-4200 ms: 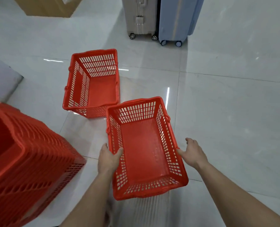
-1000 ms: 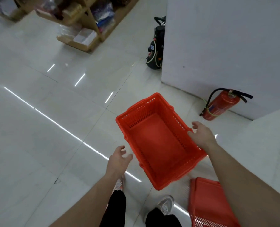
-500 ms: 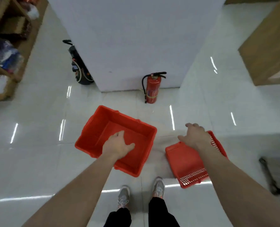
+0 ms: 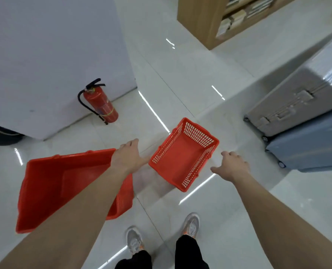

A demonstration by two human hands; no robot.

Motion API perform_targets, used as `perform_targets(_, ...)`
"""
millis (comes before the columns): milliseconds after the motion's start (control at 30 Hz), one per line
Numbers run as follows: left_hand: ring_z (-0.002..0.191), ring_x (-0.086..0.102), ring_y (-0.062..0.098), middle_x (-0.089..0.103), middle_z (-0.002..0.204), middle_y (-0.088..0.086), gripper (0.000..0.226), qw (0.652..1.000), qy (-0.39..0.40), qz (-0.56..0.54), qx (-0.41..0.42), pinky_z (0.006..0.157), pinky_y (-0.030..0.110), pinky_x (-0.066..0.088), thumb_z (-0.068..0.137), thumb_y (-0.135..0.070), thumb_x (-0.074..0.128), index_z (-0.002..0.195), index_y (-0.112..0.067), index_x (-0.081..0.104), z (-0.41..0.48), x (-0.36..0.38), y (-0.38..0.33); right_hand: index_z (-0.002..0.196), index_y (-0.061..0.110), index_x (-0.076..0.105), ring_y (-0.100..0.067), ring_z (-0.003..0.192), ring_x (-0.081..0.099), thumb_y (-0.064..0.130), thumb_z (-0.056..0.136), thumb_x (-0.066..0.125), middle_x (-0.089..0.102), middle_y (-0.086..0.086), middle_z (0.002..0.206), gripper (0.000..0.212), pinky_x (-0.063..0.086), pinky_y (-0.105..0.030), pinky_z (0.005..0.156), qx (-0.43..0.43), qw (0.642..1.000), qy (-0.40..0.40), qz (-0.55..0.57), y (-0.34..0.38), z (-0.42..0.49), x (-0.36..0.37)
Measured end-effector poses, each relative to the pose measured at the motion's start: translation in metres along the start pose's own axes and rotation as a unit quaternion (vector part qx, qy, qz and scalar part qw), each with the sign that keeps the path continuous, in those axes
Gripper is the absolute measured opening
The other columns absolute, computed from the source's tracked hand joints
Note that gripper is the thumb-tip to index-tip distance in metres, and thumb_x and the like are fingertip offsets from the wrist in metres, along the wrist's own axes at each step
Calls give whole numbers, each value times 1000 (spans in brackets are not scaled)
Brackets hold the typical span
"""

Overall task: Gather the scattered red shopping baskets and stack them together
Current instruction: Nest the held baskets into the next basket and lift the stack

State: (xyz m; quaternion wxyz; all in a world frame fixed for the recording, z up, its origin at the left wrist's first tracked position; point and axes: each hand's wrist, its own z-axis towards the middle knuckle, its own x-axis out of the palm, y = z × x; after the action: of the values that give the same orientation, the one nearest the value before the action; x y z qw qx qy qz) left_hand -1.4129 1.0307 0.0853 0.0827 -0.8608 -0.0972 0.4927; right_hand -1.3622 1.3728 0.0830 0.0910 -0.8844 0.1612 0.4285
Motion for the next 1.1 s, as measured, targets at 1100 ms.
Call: perform_targets(1100,95,71,24,69,119,2,35,991,-37,-132,12,85,44,58,101,-33,51,133,-22,52,359,370,5,126,18,49,-20,92,67,23,94,53,65,8,99,33,53,-36,80,37,879,-151,450,-45,366,341)
